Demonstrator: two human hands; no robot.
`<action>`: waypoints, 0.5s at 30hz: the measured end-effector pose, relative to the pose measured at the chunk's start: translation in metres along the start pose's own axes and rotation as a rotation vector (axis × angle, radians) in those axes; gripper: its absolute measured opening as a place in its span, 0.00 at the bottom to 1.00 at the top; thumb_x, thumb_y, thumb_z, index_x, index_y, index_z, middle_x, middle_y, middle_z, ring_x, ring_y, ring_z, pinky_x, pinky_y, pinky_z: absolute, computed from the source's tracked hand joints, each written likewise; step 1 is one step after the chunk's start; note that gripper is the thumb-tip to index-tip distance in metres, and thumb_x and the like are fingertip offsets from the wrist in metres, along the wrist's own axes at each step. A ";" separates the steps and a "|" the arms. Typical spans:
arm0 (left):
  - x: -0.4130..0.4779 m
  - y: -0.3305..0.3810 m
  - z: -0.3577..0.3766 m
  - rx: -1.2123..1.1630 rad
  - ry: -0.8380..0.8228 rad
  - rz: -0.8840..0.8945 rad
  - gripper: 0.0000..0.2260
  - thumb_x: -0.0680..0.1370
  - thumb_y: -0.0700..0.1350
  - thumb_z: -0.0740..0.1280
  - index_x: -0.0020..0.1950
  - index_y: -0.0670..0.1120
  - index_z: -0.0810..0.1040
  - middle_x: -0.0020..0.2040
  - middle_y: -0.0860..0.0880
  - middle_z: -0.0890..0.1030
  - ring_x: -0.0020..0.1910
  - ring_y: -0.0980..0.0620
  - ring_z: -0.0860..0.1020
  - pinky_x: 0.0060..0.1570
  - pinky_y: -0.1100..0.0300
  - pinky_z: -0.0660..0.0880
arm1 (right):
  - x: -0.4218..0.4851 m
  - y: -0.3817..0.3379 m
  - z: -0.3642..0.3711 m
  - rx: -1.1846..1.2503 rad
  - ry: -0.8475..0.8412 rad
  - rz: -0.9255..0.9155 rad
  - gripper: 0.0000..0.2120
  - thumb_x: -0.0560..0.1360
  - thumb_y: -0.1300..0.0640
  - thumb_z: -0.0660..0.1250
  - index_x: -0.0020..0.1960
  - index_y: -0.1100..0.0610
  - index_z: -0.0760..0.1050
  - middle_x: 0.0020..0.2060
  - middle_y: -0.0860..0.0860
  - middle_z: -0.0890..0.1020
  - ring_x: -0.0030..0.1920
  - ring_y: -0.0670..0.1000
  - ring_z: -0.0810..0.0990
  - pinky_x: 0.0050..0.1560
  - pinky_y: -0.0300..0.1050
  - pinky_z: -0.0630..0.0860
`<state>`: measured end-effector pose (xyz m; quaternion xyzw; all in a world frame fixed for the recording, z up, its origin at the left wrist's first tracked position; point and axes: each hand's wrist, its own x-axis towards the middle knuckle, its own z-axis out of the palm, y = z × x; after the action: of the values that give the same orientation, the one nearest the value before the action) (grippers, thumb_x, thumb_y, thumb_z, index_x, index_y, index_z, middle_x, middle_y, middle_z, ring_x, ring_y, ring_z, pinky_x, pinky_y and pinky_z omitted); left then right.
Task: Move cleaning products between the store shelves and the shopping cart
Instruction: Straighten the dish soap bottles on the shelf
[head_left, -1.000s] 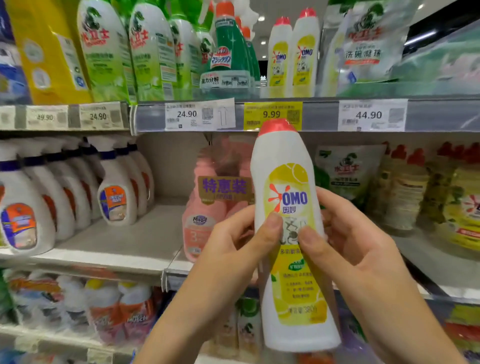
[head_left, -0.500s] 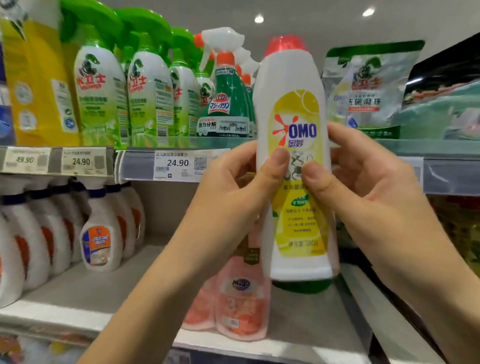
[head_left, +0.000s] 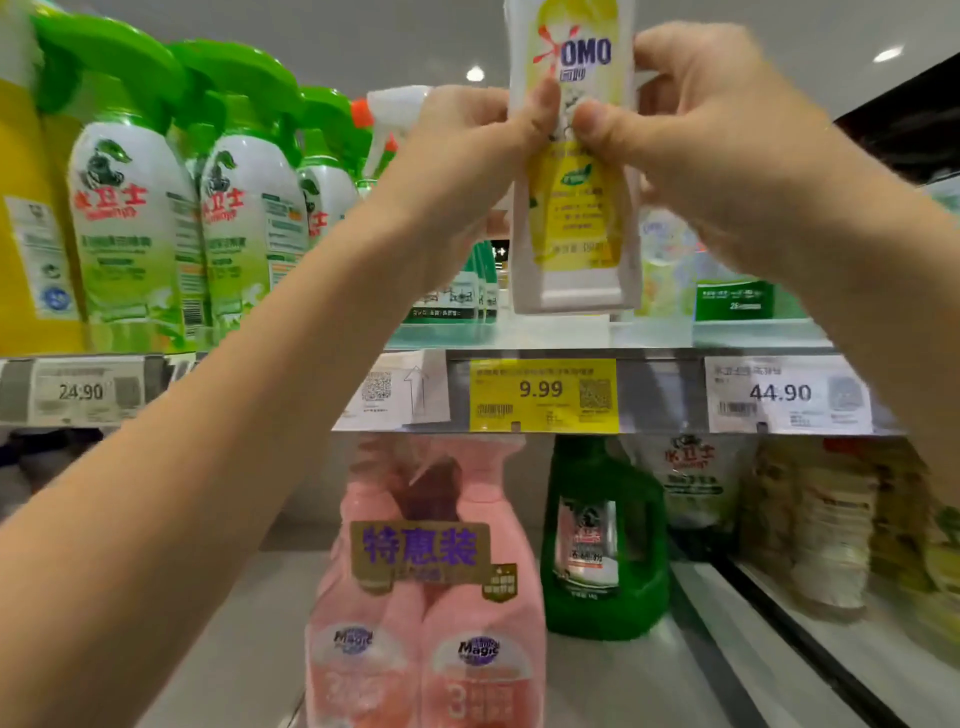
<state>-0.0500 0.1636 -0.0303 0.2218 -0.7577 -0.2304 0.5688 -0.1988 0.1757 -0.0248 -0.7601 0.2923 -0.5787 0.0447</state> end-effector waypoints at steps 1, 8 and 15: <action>0.005 -0.002 -0.001 -0.017 -0.001 -0.004 0.12 0.83 0.48 0.58 0.48 0.44 0.79 0.37 0.53 0.83 0.40 0.56 0.83 0.44 0.54 0.80 | 0.004 0.002 0.002 -0.002 0.017 0.008 0.15 0.80 0.59 0.64 0.64 0.64 0.71 0.51 0.54 0.81 0.49 0.48 0.83 0.45 0.40 0.80; 0.020 -0.034 -0.011 0.013 -0.007 -0.075 0.10 0.81 0.46 0.62 0.53 0.41 0.79 0.47 0.45 0.84 0.47 0.48 0.84 0.52 0.45 0.80 | 0.011 0.017 0.024 -0.032 -0.028 0.213 0.15 0.80 0.61 0.63 0.66 0.60 0.67 0.57 0.56 0.79 0.56 0.52 0.80 0.55 0.51 0.80; 0.023 -0.044 -0.014 0.099 -0.047 -0.138 0.08 0.80 0.47 0.63 0.53 0.45 0.79 0.50 0.47 0.84 0.48 0.51 0.84 0.50 0.52 0.81 | 0.007 0.023 0.030 -0.103 -0.060 0.309 0.18 0.80 0.58 0.64 0.68 0.56 0.65 0.57 0.52 0.78 0.55 0.50 0.79 0.49 0.45 0.79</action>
<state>-0.0388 0.1137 -0.0359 0.2961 -0.7643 -0.2365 0.5218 -0.1798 0.1452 -0.0383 -0.7242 0.4337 -0.5262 0.1029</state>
